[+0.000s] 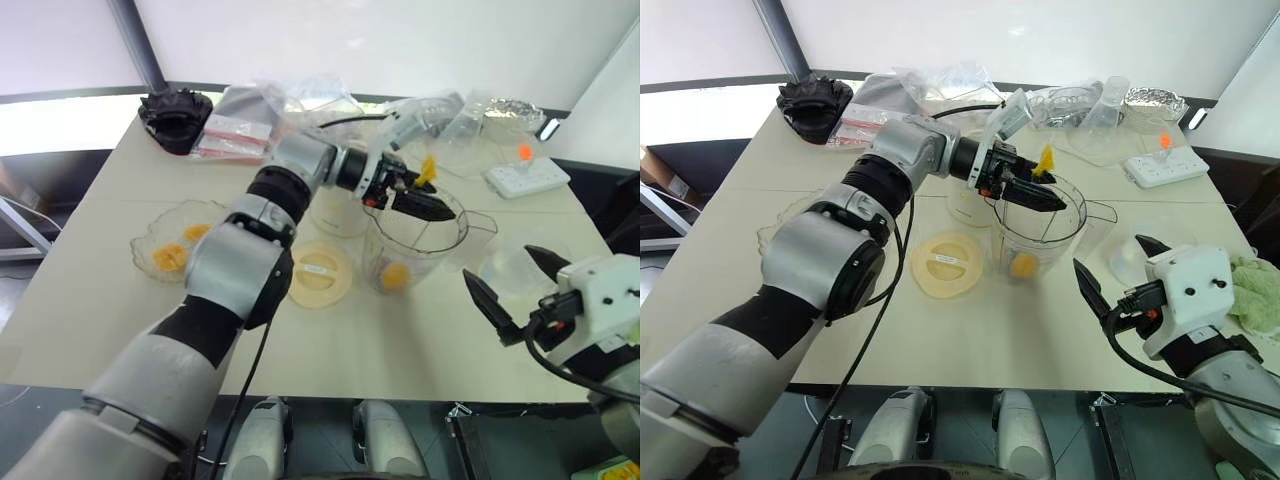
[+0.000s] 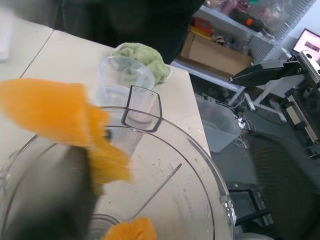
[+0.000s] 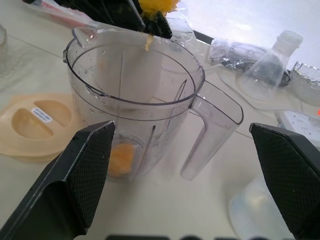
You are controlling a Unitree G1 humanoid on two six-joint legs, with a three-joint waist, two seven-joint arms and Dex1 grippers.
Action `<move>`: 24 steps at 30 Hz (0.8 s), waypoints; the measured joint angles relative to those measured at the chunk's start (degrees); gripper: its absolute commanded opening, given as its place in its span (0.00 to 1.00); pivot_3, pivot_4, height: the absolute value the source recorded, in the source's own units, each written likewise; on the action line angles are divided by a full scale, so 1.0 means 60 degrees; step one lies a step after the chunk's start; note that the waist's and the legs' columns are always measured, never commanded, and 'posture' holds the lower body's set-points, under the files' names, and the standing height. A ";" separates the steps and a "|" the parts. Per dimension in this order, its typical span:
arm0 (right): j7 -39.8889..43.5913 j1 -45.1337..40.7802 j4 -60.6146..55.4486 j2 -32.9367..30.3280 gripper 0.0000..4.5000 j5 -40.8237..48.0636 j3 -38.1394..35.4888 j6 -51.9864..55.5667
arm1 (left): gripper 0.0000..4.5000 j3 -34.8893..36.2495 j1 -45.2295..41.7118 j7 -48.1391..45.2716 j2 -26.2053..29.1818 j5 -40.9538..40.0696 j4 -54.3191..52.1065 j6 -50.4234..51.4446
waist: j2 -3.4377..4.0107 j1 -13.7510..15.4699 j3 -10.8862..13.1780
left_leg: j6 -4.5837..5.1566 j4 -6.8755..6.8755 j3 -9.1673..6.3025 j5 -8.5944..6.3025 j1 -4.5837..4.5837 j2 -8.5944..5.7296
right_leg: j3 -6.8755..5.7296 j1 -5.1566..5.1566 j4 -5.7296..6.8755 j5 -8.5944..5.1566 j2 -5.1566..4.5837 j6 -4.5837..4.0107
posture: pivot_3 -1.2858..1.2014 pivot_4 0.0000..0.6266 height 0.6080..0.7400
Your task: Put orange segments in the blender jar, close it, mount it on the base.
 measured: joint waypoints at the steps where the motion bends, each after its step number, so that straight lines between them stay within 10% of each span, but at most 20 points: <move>1: -0.0059 0.0121 0.0000 -0.0078 1.00 0.0029 0.0004 -0.0116 | 0.99 0.0042 0.0000 0.0000 0.0001 0.0000 -0.0001 0.0000 | 0.0000 0.0003 0.0000 | 0.0001 0.0000 0.0001 0.0000 -0.0010 -0.0001 | 0.0000 0.0000 -0.0012 0.0001 0.0001 0.0000 | 0.52 0.24 1.00; 14: -0.0197 -0.0144 -0.0001 -0.0230 1.00 0.0008 0.0154 0.0016 | 0.99 -0.1147 0.0316 -0.1835 0.0275 0.0791 -0.0885 -0.0999 | 0.0002 0.0024 -0.0001 | 0.0013 0.0008 -0.0008 -0.0007 -0.0051 -0.0008 | -0.0001 -0.0007 -0.0045 0.0006 -0.0002 -0.0009 | 0.52 0.24 1.00; 24: -0.0269 0.0366 -0.0010 0.0726 1.00 -0.0612 0.0506 0.0169 | 0.99 0.0357 -0.0333 -0.0537 0.0981 -0.0131 -0.0934 -0.0149 | 0.0005 -0.0013 -0.0003 | 0.0017 0.0007 -0.0026 -0.0009 -0.0054 -0.0002 | -0.0008 -0.0018 -0.0032 0.0007 0.0007 -0.0003 | 0.52 0.24 1.00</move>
